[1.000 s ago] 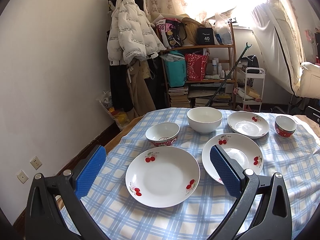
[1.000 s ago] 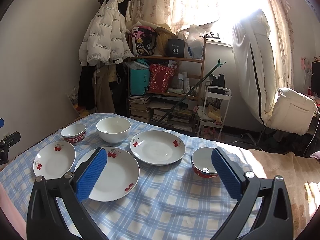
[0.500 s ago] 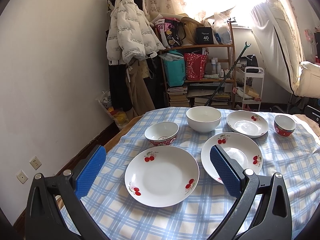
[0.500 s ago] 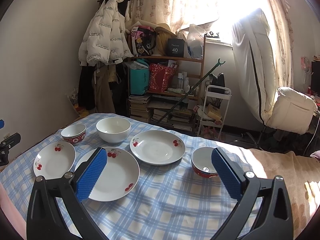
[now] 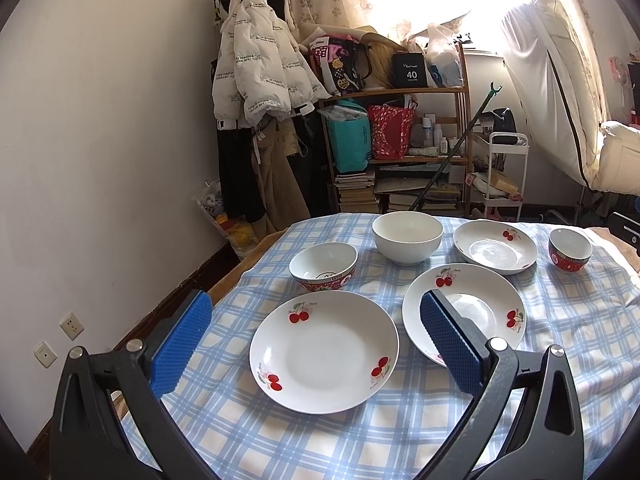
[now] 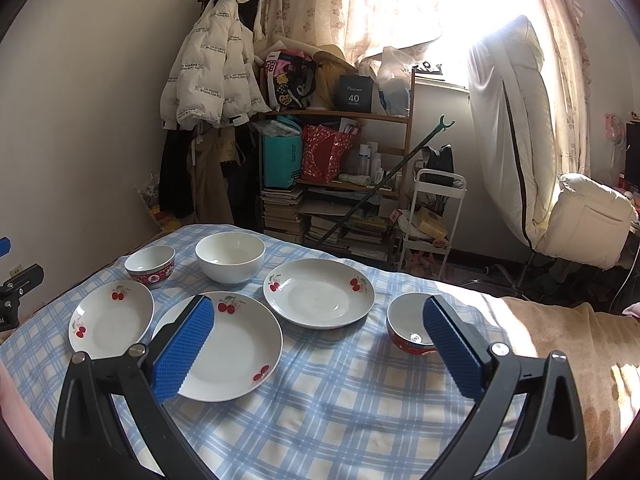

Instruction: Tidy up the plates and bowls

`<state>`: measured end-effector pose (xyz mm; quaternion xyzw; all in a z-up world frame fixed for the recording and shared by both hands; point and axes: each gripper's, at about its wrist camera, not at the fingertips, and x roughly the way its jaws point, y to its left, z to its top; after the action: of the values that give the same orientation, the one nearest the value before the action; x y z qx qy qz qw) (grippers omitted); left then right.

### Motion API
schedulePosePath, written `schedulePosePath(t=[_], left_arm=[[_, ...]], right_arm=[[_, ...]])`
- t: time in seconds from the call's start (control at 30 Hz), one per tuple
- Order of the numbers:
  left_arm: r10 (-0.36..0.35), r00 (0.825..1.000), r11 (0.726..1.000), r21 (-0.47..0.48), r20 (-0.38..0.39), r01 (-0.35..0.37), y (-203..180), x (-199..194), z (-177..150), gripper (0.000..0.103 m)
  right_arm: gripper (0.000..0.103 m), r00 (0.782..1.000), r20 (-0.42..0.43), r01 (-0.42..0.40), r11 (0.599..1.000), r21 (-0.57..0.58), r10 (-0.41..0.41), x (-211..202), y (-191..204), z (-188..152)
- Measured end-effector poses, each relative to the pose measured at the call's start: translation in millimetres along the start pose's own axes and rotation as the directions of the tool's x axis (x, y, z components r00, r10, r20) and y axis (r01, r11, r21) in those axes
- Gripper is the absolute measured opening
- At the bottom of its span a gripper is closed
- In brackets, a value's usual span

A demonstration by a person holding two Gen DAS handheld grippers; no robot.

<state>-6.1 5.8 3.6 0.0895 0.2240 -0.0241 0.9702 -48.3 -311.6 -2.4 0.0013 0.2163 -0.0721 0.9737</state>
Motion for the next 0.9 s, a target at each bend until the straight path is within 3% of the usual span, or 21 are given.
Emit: schedulePosePath(t=[0.57,0.9], left_arm=[[0.008,1.000,1.000,0.013,-0.015,-0.008,-2,4,-3,0.102],[-0.038,0.996,0.997,0.066,-0.078,0.043,-11,13,11,0.102]], right_arm=[[0.103,1.000,-0.003,-0.001,1.000,0.001,0.001,1,0,-1],[0.103,0.998,-0.045,0.033,0.999,0.002,-0.033,15,-2,-1]])
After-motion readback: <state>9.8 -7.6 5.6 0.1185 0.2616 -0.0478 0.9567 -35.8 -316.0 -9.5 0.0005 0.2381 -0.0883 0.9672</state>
